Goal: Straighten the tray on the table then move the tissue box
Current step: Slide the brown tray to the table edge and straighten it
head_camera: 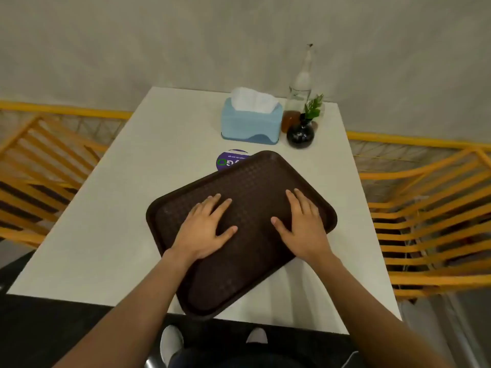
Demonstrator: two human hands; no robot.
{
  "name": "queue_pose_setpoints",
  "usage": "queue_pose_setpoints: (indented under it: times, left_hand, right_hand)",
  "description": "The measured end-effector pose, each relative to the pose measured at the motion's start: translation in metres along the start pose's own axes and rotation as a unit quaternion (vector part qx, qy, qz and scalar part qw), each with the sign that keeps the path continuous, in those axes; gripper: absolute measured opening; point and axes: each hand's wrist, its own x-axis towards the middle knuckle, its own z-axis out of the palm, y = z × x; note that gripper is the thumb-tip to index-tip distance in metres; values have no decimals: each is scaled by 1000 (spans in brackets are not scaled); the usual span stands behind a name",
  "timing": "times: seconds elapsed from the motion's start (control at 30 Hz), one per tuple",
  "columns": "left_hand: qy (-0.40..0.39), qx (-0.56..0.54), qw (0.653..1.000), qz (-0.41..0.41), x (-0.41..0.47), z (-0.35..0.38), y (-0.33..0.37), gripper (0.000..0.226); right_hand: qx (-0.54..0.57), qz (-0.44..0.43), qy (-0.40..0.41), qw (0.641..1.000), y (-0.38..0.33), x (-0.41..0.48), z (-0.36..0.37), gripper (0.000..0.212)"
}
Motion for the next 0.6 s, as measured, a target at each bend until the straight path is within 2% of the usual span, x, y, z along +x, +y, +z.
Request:
queue_pose_setpoints:
  times: [0.1, 0.17, 0.4, 0.6]
  left_hand:
    - [-9, 36, 999, -19, -5, 6, -1, 80]
    - [-16, 33, 999, -33, -10, 11, -2, 80]
    - [-19, 67, 995, -70, -23, 6, 4, 78]
    - [-33, 91, 988, -118, -45, -3, 3, 78]
  right_hand:
    - [-33, 51, -28, 998, 5, -5, 9, 78]
    - [-54, 52, -44, 996, 8, -10, 17, 76]
    - [-120, -27, -63, 990, 17, 7, 20, 75]
    - [-148, -116, -110, 976, 8, 43, 16, 77]
